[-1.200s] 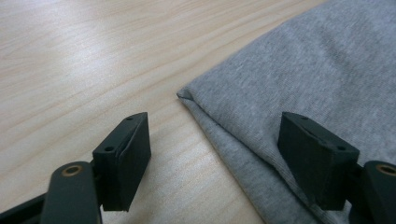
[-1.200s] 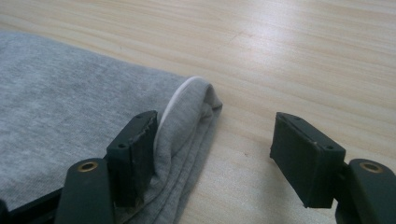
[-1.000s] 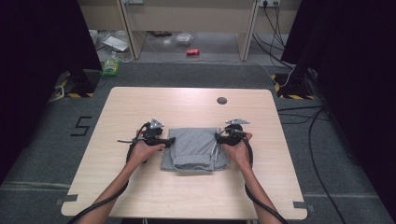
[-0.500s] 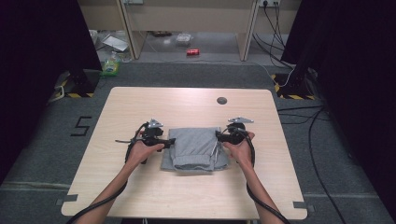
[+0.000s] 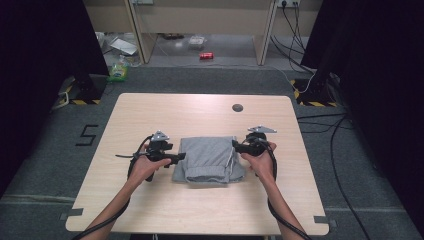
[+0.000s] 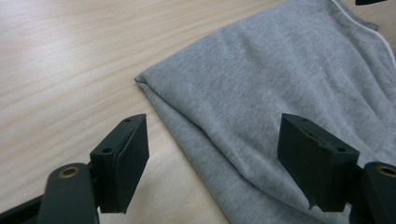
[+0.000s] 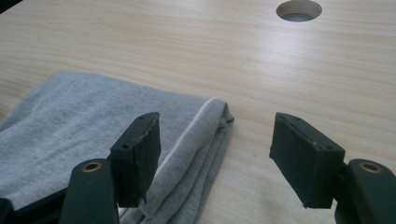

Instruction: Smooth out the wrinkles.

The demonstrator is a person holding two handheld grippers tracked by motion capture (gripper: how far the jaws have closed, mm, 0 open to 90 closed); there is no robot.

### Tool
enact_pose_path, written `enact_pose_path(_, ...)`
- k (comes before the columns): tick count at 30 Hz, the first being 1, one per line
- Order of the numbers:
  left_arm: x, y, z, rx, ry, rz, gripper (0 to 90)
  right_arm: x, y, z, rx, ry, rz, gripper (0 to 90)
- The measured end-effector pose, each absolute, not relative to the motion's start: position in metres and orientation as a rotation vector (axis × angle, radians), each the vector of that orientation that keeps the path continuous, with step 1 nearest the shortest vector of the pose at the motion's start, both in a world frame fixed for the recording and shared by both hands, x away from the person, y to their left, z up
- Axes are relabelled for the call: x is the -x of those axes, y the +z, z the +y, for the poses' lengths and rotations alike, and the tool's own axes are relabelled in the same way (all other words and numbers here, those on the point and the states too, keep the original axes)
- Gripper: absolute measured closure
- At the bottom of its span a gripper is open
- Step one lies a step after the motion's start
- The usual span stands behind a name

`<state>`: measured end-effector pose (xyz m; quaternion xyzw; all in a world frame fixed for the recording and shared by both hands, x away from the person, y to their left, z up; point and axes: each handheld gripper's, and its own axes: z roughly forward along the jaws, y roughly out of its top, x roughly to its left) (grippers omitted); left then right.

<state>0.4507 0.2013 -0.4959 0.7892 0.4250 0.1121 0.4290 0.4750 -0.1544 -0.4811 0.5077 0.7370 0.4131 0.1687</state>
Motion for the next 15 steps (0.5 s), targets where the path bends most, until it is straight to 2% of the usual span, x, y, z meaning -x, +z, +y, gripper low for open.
enact_pose_path(15, -0.434, -0.49, 0.199, -1.974, 0.287, 1.01, 24.5, -0.46, -0.469, -0.145, -1.392, 1.225, 2.111, 33.7)
